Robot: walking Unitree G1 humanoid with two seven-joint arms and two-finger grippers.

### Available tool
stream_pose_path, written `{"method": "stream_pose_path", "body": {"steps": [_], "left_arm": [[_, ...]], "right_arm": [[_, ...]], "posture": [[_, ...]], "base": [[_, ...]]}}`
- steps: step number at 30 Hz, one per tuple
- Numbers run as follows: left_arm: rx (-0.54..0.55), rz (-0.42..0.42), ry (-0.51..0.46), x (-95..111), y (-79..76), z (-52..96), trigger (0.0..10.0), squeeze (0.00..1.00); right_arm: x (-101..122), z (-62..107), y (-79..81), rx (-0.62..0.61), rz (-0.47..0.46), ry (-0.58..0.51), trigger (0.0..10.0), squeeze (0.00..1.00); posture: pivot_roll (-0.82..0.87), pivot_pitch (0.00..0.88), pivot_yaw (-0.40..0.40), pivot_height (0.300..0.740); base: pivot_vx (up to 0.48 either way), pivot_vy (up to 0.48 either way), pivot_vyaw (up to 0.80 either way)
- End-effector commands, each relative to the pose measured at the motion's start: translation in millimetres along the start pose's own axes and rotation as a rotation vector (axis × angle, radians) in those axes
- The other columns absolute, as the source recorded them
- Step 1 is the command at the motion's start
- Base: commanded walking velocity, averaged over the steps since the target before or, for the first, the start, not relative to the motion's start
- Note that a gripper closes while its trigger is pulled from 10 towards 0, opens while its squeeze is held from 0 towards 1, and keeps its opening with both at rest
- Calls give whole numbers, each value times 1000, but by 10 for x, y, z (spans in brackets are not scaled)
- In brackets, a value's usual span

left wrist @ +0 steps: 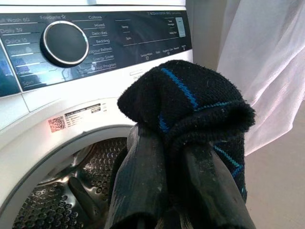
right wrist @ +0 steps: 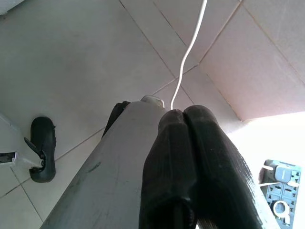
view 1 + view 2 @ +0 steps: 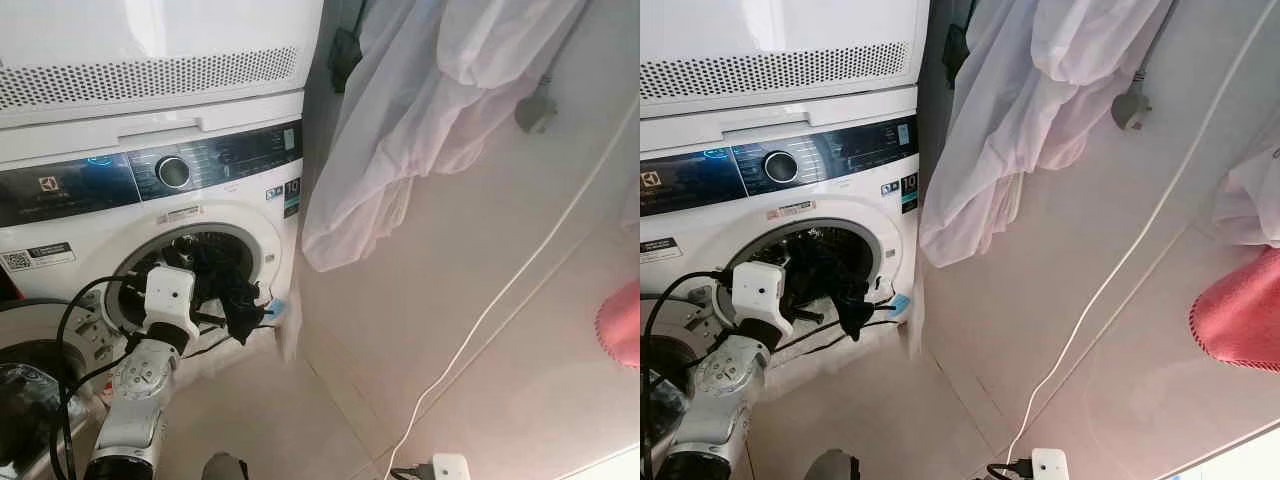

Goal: Clothes washing

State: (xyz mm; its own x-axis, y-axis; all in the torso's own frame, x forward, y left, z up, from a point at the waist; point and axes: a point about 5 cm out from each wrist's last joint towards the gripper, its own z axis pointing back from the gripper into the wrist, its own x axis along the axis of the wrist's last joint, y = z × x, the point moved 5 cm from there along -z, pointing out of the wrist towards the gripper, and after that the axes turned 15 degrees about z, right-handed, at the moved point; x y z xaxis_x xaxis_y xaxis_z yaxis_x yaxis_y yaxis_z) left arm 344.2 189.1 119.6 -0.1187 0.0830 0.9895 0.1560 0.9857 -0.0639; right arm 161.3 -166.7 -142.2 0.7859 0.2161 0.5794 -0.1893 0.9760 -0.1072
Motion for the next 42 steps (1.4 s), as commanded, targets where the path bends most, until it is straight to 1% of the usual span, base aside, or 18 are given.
{"method": "stream_pose_path", "body": {"steps": [1, 5, 11, 16, 17, 19, 21, 28, 33, 38, 42], "left_arm": [[-3, 5, 16, -22, -21, -36, 10000, 0], [13, 15, 27, -57, 13, -39, 10000, 0], [12, 16, 17, -42, 11, -34, 10000, 0], [15, 16, 15, -45, 21, -36, 10000, 0], [15, 16, 15, -45, 21, -36, 10000, 0], [17, 16, 15, -46, 21, -36, 10000, 0], [18, 16, 15, -48, 23, -35, 10000, 0], [29, 19, 34, -97, 37, -43, 10000, 0], [30, 11, 55, -125, 31, -96, 10000, 0], [39, -5, 73, -149, 51, -111, 10000, 0], [49, -11, 101, -213, 68, -130, 10000, 0]], "right_arm": [[-58, 13, -18, -2, 7, 22, 10000, 0], [-60, 13, -17, -2, 6, 22, 10000, 0], [-69, 13, -12, 3, 5, 28, 10000, 0], [-65, 12, -13, 3, 5, 27, 10000, 0], [-65, 12, -13, 3, 5, 27, 10000, 0], [-62, 12, -14, 4, 8, 26, 10000, 0], [-55, 12, -15, 4, 7, 21, 10000, 0], [-58, 12, -22, -3, 11, 24, 10000, 0], [-53, 12, -18, -3, 3, 19, 10000, 0], [-50, 12, -15, -3, 0, 17, 10000, 0], [-47, 12, -12, -1, -2, 14, 10000, 0]], "posture": [[200, 0, -137, 660], [199, 0, -136, 660], [199, 0, -136, 660], [199, 0, -137, 620], [199, 0, -137, 620], [200, 0, -138, 600], [200, 0, -138, 595], [199, 0, -139, 595], [200, 0, -139, 595], [199, 0, -138, 595], [200, 0, -138, 595]], "base": [[0, 0, 0], [0, 0, 0], [0, 0, 0], [0, 0, 0], [0, 0, 0], [0, 0, 0], [0, 0, 0], [0, 0, 0], [0, 0, 0], [0, 0, 0], [0, 0, 0]]}}
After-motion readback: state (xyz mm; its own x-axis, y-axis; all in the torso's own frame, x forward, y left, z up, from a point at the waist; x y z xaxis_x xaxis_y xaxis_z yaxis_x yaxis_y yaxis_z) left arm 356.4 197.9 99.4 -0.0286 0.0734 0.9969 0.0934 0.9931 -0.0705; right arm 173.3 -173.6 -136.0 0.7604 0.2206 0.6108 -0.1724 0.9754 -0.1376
